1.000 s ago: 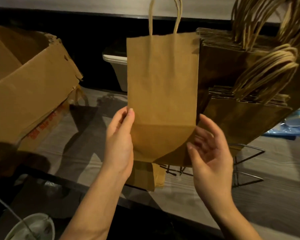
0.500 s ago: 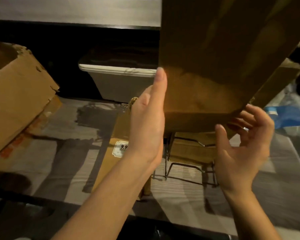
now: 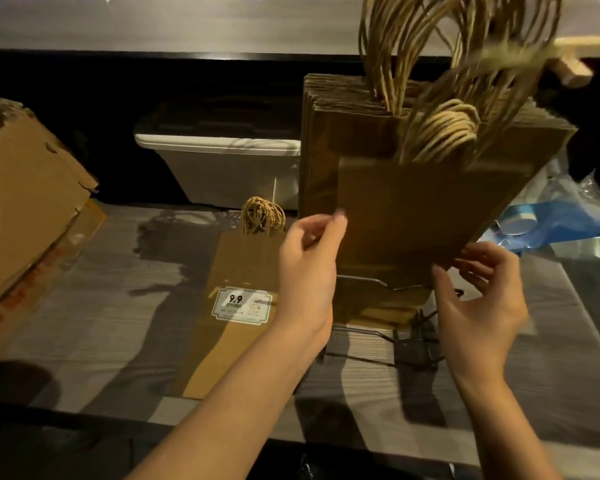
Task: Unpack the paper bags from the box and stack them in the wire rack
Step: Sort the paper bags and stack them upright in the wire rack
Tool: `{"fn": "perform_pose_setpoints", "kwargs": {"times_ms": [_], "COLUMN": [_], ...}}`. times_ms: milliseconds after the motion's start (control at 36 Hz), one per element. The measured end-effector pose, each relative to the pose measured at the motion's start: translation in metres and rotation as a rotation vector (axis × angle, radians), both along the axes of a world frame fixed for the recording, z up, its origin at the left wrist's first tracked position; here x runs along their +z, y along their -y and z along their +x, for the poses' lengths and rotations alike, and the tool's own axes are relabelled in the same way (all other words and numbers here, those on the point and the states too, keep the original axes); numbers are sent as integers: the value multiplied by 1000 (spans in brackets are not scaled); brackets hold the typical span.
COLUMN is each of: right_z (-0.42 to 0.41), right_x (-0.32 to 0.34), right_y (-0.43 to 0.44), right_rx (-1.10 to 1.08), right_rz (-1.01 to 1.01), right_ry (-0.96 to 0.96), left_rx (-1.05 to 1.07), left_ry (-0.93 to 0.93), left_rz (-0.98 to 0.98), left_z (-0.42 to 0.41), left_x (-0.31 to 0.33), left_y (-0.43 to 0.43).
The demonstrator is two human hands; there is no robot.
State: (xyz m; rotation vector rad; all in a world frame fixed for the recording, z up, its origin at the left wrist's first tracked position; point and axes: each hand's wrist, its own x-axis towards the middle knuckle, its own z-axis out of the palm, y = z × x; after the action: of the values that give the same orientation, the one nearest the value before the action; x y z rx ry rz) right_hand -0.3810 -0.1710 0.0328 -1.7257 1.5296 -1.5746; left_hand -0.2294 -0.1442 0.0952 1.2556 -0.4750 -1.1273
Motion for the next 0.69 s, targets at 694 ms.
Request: {"fn": "perform_pose_setpoints", "kwargs": {"times_ms": [694], "right_z": [62], "right_x": [18], "right_y": [-44], "right_rx": [413], "right_rz": [93], "right_ry": [53], "left_rx": [-110], "left_ry": [445], "left_rz": [97], "left_z": [47], "left_x": [-38], "left_y": [-32]}}
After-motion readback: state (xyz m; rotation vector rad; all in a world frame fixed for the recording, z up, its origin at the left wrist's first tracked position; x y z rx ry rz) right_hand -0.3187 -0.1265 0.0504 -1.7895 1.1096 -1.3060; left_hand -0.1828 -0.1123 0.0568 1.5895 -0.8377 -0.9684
